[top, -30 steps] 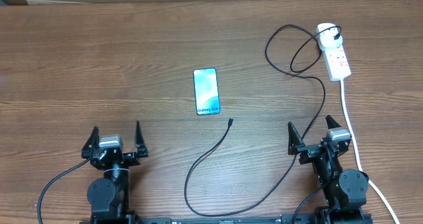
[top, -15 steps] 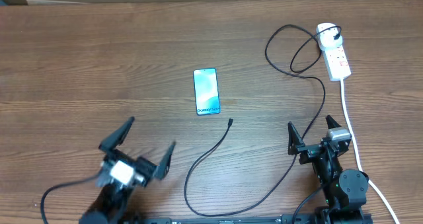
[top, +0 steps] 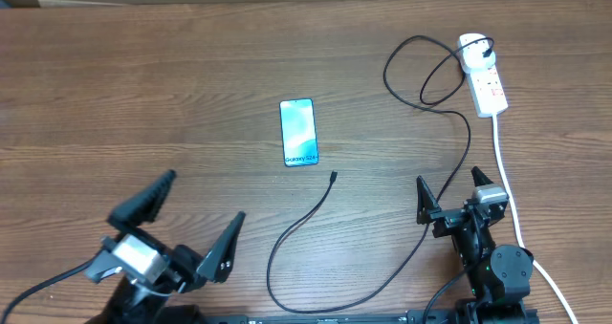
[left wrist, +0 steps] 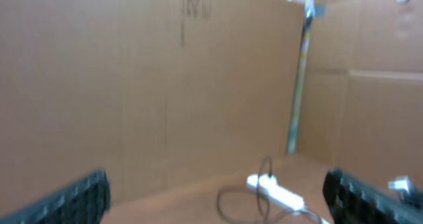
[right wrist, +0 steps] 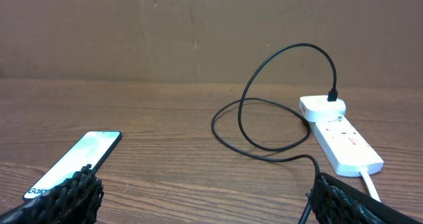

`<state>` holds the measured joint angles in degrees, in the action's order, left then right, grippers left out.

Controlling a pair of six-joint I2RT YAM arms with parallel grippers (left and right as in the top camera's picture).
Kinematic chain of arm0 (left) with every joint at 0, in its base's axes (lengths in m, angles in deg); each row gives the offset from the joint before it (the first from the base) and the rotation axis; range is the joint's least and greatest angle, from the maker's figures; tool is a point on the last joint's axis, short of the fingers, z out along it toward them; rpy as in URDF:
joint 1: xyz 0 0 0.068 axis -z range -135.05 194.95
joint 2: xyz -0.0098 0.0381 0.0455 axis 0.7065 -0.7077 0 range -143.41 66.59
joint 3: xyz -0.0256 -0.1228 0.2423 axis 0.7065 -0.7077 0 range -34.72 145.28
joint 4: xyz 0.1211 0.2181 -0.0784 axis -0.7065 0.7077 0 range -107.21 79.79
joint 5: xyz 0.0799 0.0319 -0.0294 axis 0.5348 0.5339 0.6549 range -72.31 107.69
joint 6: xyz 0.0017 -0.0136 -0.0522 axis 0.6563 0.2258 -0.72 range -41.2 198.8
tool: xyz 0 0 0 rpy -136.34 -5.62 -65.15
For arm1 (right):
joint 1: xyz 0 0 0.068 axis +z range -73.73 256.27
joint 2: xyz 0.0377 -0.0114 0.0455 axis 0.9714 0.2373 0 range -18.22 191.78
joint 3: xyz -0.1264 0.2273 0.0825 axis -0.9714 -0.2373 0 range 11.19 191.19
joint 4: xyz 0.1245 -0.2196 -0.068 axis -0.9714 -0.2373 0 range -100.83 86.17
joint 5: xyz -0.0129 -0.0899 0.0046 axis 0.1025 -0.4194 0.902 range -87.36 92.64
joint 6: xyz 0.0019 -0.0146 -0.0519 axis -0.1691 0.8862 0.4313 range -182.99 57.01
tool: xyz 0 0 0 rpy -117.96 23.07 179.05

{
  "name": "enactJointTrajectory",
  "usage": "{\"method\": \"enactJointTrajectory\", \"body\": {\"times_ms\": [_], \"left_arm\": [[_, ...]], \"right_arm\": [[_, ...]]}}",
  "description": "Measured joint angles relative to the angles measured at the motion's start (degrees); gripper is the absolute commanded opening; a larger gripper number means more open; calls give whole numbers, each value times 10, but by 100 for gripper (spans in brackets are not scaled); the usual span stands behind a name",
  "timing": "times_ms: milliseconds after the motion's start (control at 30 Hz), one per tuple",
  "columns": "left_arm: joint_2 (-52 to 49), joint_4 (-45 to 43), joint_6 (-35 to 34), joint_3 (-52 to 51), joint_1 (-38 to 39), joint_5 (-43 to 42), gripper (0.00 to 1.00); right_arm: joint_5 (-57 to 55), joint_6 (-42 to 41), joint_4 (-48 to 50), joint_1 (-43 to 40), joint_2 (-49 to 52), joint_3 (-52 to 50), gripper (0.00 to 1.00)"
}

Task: Plug charger to phone and switch on socket
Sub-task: 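Swing the left arm up and reach the left gripper over the phone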

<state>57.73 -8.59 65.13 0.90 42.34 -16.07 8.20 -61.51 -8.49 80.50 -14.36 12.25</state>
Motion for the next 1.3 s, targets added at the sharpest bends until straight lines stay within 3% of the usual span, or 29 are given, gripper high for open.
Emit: {"method": "enactJointTrajectory", "body": {"times_ms": [67, 133, 333, 433, 667, 800, 1033, 1300], "left_arm": [[-69, 159, 65, 118, 0, -8, 99], [-122, 230, 95, 183, 0, -38, 100], [-204, 218, 102, 233, 0, -98, 100], [-232, 248, 77, 271, 0, -67, 100], [-376, 556, 37, 512, 0, 73, 100], [-465, 670, 37, 601, 0, 87, 100], [-551, 701, 10, 607, 7, 62, 100], [-623, 736, -95, 636, 129, 191, 100]], "right_arm": [[0, 0, 0, 0, 0, 0, 100], [0, 0, 0, 0, 0, 0, 100], [0, 0, 0, 0, 0, 0, 100], [0, 0, 0, 0, 0, 0, 100], [0, 0, 0, 0, 0, 0, 100], [0, 0, 0, 0, 0, 0, 100], [0, 0, 0, 0, 0, 0, 100], [0, 0, 0, 0, 0, 0, 100]]}}
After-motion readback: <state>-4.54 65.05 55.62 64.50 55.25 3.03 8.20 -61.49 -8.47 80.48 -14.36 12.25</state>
